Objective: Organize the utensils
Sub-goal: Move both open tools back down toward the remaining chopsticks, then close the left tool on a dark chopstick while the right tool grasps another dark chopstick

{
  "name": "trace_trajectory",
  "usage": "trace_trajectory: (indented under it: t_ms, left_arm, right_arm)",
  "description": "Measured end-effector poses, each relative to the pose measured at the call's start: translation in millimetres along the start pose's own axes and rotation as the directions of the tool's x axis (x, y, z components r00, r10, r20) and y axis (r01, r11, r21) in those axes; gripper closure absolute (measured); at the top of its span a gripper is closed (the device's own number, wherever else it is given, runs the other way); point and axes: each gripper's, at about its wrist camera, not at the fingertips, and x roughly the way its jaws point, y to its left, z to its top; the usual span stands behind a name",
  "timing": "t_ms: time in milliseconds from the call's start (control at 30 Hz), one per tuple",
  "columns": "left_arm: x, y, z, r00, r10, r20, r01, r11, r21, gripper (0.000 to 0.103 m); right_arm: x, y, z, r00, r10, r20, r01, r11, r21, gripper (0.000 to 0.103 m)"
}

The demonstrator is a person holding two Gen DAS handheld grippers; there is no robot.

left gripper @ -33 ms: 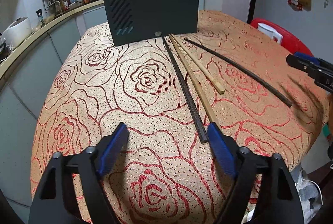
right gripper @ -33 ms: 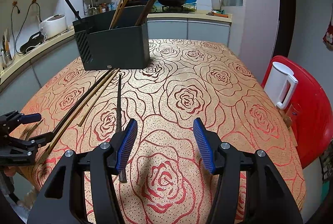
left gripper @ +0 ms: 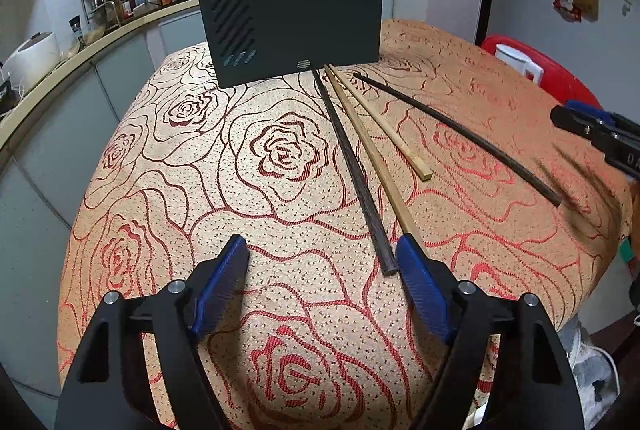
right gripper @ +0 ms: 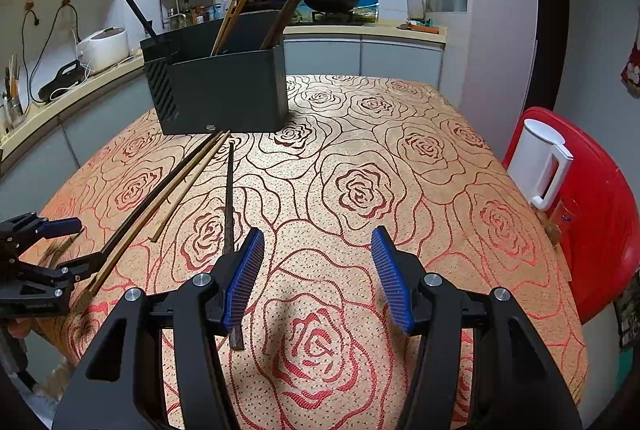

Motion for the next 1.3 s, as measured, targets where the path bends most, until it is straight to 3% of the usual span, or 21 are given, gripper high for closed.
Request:
trace_trajectory:
  t_ms: [333,600,833,1000,1133,1300]
  left_arm:
    - [-2.2,11.8,-0.1,1.000,0.019,0.004,-0.019,0.999,-0.046,0.051]
    - [-4.5,6.9,-2.5,1.000,-0.013,0.028,0.014,0.999,-0.050,0.059]
    - [-2.9,2.0,-2.7,0.999,-0.024,0.049,0.026,0.999,-0.046,0.075]
    - [-1.5,5.3,-2.0,0.998,-0.033,0.057,0.036,0.998,-0.060,0.081]
    - [-1.1,4.7,-2.4,0.997,-0.038,0.062,0.041,0.998,-0.054,0.093]
    - [-0.6,4.3,-2.3,0.997,-0.037,0.065,0.041,0.998,-0.049,0.096]
  right_arm:
    - [0.5,13.4,-14.1,0.999,0.043,-0.029,-0.044,0.998,-0.036,0.049]
    - [-2.1,35.0,-31.4,0.995,0.094,-0.044,-0.098,0.990,-0.099,0.050]
    - [7.6,39.3,-38.0,0.992,0.102,-0.074,-0.110,0.988,-0.113,0.065]
    - [9.7,40.5,-40.0,0.990,0.121,-0.066,-0.127,0.986,-0.108,0.070]
    - [9.9,43.0,-40.1,0.990,0.126,-0.064,-0.132,0.985,-0.112,0.075]
    - [10.2,45.0,-39.6,0.989,0.134,-0.063,-0.141,0.983,-0.115,0.082]
